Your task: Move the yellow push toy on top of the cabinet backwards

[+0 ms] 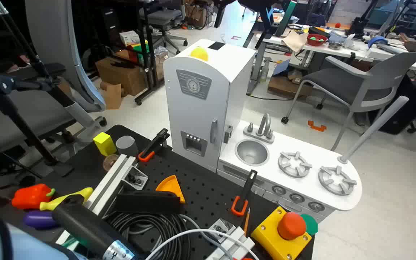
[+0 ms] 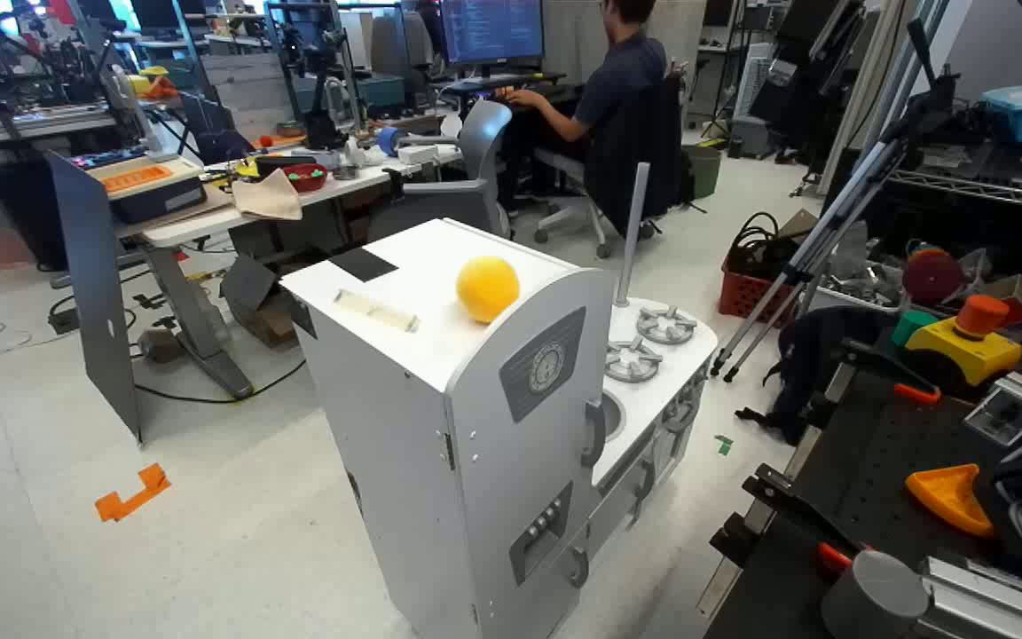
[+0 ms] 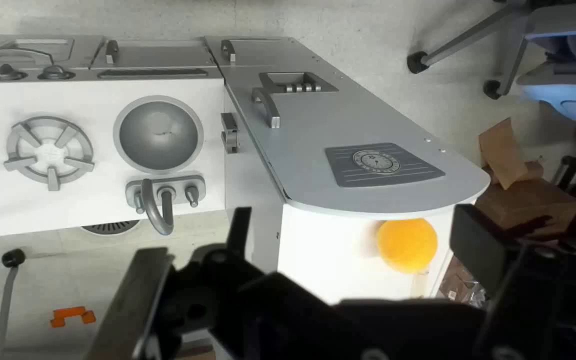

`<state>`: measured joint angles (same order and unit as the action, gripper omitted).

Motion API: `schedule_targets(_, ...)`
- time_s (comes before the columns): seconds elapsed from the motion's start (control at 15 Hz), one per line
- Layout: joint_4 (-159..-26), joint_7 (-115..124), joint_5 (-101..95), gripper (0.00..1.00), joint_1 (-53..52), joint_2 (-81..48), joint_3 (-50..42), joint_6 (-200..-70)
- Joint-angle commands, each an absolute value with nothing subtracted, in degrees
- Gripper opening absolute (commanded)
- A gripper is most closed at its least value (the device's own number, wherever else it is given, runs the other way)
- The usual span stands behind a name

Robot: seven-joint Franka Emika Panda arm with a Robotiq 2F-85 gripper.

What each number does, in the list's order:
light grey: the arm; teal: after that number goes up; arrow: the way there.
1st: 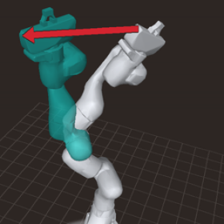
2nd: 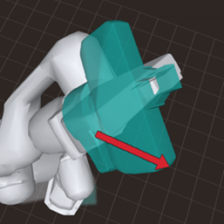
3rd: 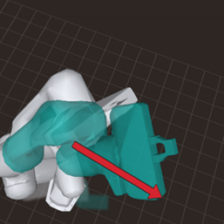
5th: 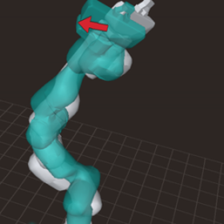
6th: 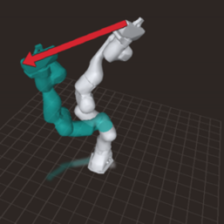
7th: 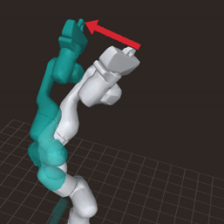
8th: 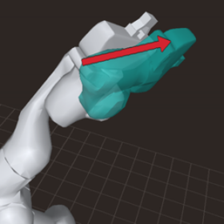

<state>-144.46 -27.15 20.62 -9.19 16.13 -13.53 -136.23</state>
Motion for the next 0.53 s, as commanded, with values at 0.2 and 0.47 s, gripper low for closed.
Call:
schedule_targets(0.2, -144.3, -27.6, 21.3, 1.0, -7.2, 16.0, -11.6, -135.9)
schedule_targets(0.47, -144.0, -26.9, 21.0, 1.0, -7.1, 15.6, -10.6, -136.5)
